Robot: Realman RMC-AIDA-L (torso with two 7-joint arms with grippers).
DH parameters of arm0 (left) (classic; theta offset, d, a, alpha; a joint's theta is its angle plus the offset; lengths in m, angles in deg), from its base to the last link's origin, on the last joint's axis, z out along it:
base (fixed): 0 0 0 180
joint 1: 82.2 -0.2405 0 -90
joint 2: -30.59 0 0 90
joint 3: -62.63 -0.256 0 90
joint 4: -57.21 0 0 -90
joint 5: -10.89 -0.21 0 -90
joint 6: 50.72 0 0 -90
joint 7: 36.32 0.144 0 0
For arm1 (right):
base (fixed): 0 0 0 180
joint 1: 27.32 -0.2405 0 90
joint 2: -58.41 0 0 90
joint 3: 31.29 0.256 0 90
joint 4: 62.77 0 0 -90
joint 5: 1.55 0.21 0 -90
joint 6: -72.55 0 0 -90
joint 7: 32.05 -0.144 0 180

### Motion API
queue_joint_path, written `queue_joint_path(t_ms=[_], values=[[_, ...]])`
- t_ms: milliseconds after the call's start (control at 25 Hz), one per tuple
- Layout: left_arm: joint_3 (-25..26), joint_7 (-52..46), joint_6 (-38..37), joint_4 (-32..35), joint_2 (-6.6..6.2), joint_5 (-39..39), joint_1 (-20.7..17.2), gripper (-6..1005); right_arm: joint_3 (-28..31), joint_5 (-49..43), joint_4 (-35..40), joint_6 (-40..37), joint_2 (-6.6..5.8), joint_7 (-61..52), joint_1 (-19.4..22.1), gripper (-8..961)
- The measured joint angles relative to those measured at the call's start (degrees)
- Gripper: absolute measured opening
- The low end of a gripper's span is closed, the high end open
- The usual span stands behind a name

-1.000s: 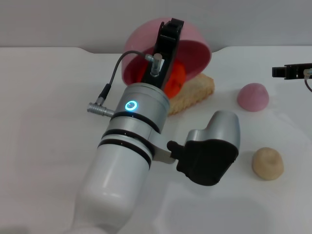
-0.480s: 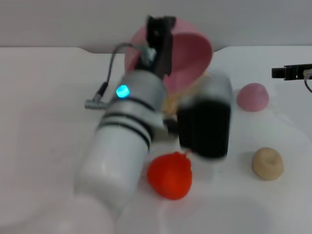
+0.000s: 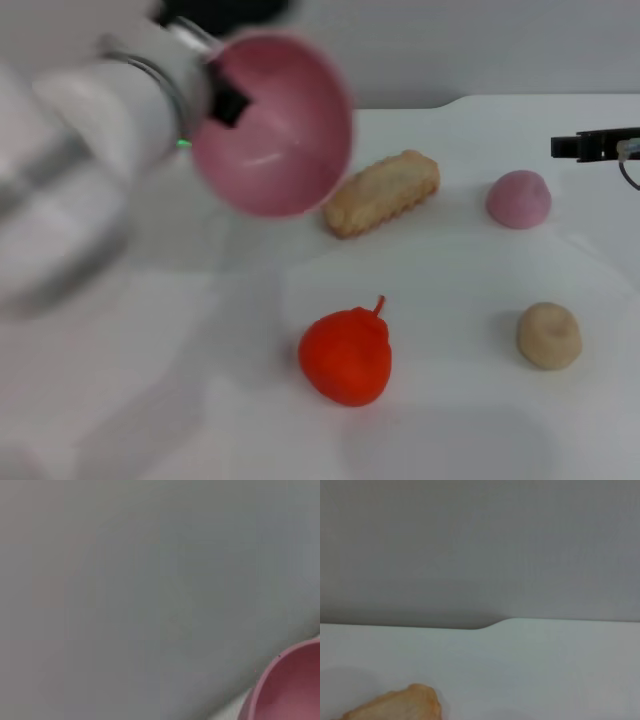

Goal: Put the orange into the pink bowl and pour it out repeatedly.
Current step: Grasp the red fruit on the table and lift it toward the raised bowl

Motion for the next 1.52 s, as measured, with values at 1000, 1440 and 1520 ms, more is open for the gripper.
queue_joint_path(t_ms=[1000,1440,1520], values=[[18.04,2.39,15.36,-8.85,-0.42,8.67,3.3,42,-18.99,14.83,-8.46,-6.65,0.28,1.44,-6.3,539],[18.17,2.48,14.73,-11.19,-0.42,8.53,4.35,42,-24.77,22.17,-12.42,-6.27,0.32,2.21,-7.75,535],[18.76,2.57,14.15,-13.04,-0.42,8.5,5.52,42,-25.9,22.29,-14.61,-6.02,0.32,2.23,-8.81,535]])
